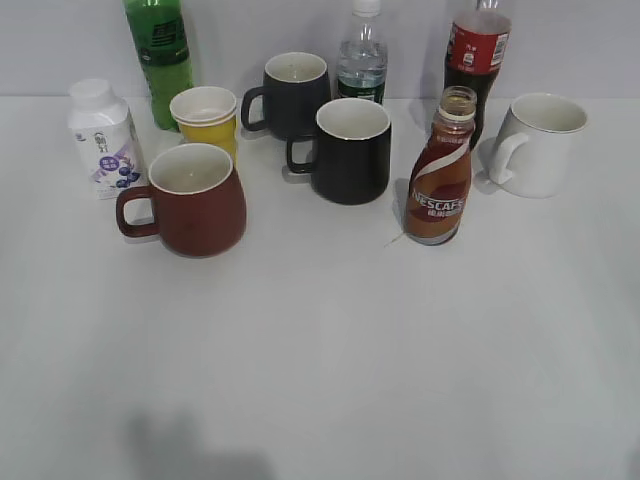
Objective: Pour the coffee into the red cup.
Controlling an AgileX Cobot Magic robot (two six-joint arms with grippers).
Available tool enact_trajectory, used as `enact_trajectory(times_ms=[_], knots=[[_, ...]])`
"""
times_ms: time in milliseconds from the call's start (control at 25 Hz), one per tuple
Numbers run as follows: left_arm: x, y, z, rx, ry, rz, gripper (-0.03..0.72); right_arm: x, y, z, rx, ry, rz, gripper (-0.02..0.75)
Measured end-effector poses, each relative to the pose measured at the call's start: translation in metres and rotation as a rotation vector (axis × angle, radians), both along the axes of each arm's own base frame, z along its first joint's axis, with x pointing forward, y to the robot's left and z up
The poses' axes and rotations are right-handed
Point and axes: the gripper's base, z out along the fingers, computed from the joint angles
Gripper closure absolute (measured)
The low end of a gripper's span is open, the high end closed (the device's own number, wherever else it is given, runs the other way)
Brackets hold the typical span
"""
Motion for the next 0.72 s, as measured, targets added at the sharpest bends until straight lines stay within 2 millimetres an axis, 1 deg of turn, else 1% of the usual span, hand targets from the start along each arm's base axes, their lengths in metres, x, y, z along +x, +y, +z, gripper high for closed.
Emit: enact_trajectory(times_ms=[720], knots=[[0.0000, 0.0000, 0.0000, 0.000, 0.000, 0.000, 0.270, 0.0000, 0.0000, 0.0000, -0.001, 0.000, 0.000, 0.165]])
